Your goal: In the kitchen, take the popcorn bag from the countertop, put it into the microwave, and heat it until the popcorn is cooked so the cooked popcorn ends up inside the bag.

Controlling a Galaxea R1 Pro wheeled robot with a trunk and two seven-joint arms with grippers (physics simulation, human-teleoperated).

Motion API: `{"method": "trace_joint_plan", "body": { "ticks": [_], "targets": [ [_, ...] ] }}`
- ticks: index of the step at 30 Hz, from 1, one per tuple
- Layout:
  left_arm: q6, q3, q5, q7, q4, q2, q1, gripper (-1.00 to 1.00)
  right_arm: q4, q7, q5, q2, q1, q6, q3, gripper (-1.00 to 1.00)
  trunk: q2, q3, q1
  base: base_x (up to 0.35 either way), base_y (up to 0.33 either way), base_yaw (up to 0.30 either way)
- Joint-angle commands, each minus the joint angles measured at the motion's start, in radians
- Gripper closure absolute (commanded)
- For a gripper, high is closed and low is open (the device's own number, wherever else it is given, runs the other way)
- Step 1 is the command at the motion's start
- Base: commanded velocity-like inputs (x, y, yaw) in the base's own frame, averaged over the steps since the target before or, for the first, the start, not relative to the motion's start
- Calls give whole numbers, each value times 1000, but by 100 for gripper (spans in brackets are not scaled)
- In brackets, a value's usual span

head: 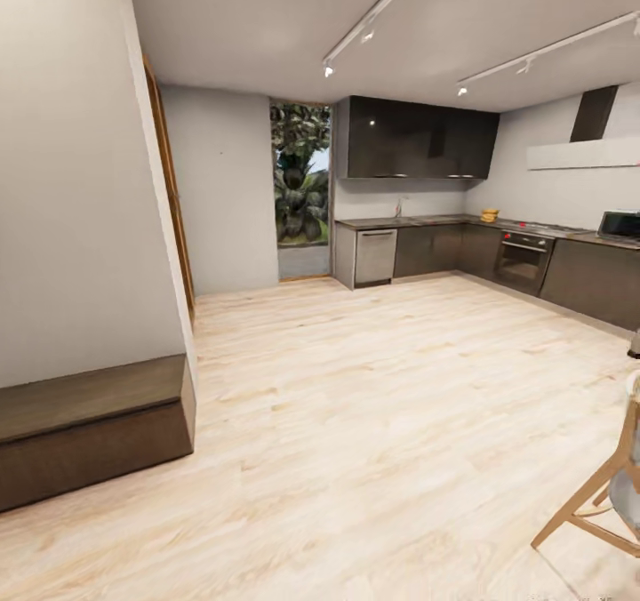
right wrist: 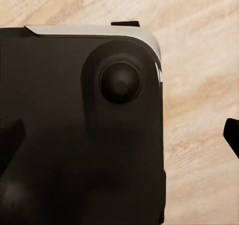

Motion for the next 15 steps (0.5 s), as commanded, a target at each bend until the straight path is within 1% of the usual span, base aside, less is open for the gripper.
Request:
{"method": "trace_joint_plan", "body": {
  "ticks": [1,15],
  "targets": [
    [-3,0,10,0,0,0,0,-100,0,-1,-1,1,0,-3,-4,-100,0,-1,0,0,0,-257],
    [-3,0,10,0,0,-1,0,-100,0,-1,-2,-1,0,-3,-4,-100,0,-1,0,0,0,-293]
  ]
}}
